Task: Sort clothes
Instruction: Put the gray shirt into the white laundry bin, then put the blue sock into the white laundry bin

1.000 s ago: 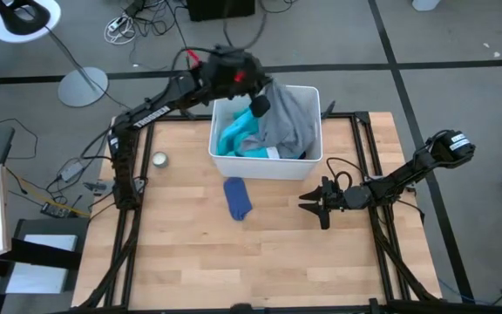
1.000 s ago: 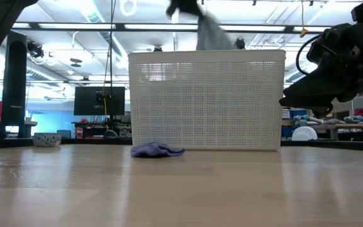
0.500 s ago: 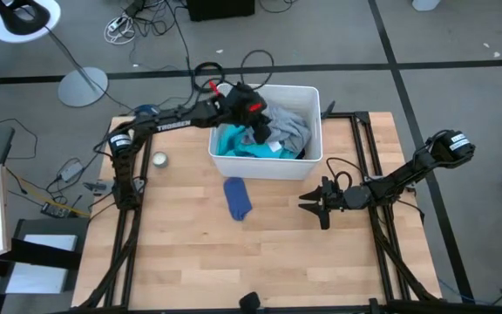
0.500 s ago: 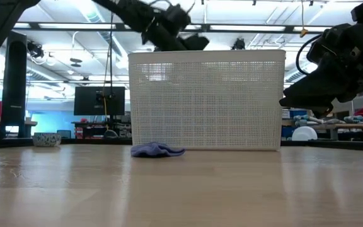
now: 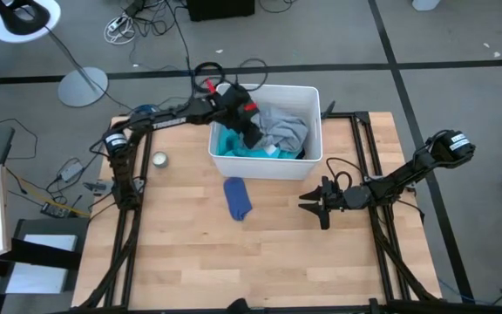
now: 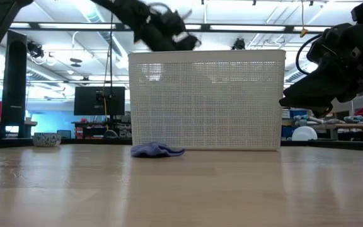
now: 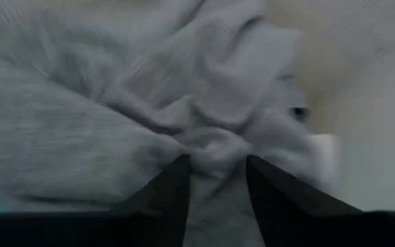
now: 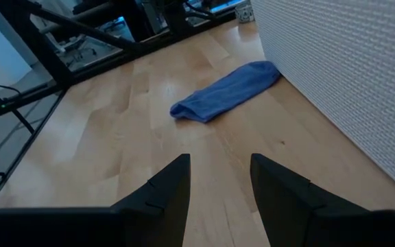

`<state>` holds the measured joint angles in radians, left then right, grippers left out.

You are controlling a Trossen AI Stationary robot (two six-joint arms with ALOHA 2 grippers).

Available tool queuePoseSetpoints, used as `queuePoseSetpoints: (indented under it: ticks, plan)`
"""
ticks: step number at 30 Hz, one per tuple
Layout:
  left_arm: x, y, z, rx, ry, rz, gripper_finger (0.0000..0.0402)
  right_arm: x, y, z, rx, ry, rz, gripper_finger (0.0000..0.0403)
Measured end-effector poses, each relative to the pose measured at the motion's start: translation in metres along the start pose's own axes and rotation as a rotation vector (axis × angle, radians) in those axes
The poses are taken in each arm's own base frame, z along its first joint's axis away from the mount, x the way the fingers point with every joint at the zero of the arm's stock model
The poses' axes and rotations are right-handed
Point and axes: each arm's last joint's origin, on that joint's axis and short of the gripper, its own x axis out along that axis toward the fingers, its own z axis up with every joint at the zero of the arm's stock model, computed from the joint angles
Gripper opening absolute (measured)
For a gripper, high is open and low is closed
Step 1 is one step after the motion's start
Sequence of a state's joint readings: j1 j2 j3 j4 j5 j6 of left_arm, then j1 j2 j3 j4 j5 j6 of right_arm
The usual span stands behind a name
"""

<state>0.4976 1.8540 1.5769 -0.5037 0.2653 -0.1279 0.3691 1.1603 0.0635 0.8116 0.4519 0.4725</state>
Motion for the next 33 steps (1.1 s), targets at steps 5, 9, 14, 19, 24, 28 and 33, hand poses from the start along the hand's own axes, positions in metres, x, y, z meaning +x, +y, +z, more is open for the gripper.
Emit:
queuePoseSetpoints:
  ticks: [5,9,14,19,24,28,33]
  plan:
    - [-0.059,-0.023,0.03,0.084,-0.051,-0.001,0.0148,0.0,0.0,0.0,0.0,-0.001,0.0,0.0153]
    - [-0.112,-0.053,0.039,0.17,-0.173,-0.041,0.0148,0.0,0.0,0.0,0.002,-0.003,0.001,0.0153]
    - [-0.171,-0.092,0.019,0.263,-0.276,-0.019,0.0148,0.0,0.001,0.001,0.032,-0.009,0.005,0.0153]
    - [-0.191,-0.122,-0.035,0.309,-0.328,-0.001,0.0147,0.0,0.001,0.001,0.024,-0.009,0.005,0.0153]
    - [-0.176,-0.133,-0.1,0.321,-0.419,-0.028,0.0147,0.0,0.001,0.001,0.009,-0.009,0.004,0.0153]
    - [-0.146,-0.135,-0.146,0.352,-0.45,-0.092,0.0147,0.0,0.0,0.001,0.009,-0.008,0.004,0.0153]
    - [-0.104,-0.135,-0.191,0.364,-0.528,-0.182,0.0147,0.0,0.0,0.001,0.009,-0.007,0.004,0.0153]
